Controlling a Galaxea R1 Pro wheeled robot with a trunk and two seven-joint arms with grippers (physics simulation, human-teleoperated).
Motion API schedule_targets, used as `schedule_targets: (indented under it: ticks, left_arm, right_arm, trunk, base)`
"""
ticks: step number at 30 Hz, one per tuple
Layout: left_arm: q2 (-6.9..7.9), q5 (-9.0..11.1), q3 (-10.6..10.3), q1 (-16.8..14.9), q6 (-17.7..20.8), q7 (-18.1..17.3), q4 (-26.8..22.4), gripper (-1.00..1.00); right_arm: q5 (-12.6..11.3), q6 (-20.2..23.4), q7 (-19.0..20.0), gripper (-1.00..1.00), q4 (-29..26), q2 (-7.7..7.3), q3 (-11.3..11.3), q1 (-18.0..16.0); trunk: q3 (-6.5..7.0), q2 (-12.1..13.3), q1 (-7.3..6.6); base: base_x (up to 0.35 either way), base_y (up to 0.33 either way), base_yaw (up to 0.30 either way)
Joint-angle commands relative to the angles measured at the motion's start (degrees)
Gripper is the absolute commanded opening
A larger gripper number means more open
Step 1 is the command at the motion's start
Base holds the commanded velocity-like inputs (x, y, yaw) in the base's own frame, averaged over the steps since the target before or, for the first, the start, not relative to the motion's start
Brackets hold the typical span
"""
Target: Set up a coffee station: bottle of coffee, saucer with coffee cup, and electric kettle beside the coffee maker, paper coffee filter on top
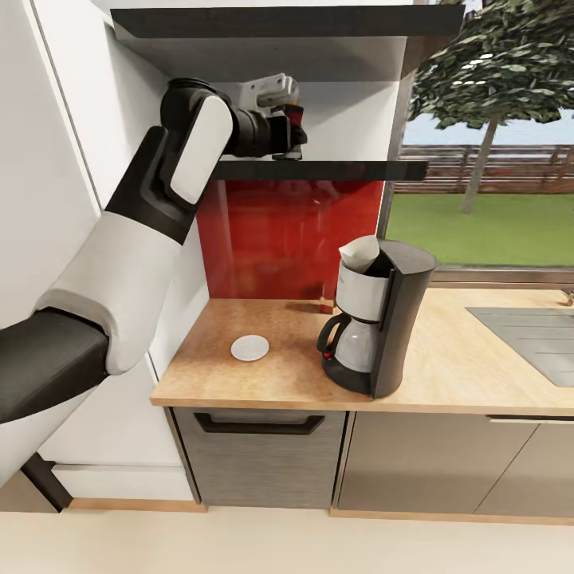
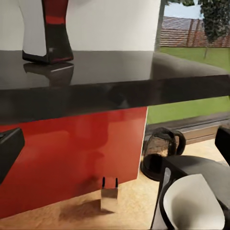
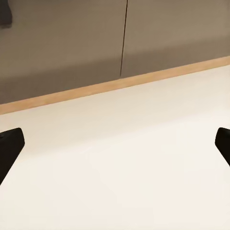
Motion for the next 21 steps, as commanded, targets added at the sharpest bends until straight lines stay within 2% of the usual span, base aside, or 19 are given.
schedule_targets:
  ticks: [1,5,8,21]
  left_arm:
    - [0.0,0.6,-0.9,-0.1,-0.1,0.6,-0.1,1.0]
    - [0.0,0.5,-3.0,-0.1,-1.3,0.6,-0.3,1.0]
    - [0.0,0.5,-3.8,-0.1,-1.6,0.7,-0.3,1.0]
    - [0.0,0.5,-4.2,-0.1,-1.8,0.7,-0.6,1.0]
  right_arm:
    - [0.0,-0.1,0.4,1.0,0.1,-0.03,-0.4,-0.1]
    - [0.0,-0.1,0.4,1.0,0.1,-0.04,-0.4,-0.1]
    - [0.0,-0.1,0.4,1.0,0.1,-0.06,-0.4,-0.1]
    - [0.0,-0.2,0.4,1.0,0.2,-0.04,-0.3,-0.1]
  trunk:
    - [-0.09,-0.1,0.01]
    - [-0.09,-0.1,0.01]
    - [-0.09,-0.1,0.01]
    - [-0.09,-0.1,0.01]
  base:
    - [0.0,0.0,0.0]
    - [0.0,0.0,0.0]
    - [0.018,0.0,0.0]
    - [0.098,0.0,0.0]
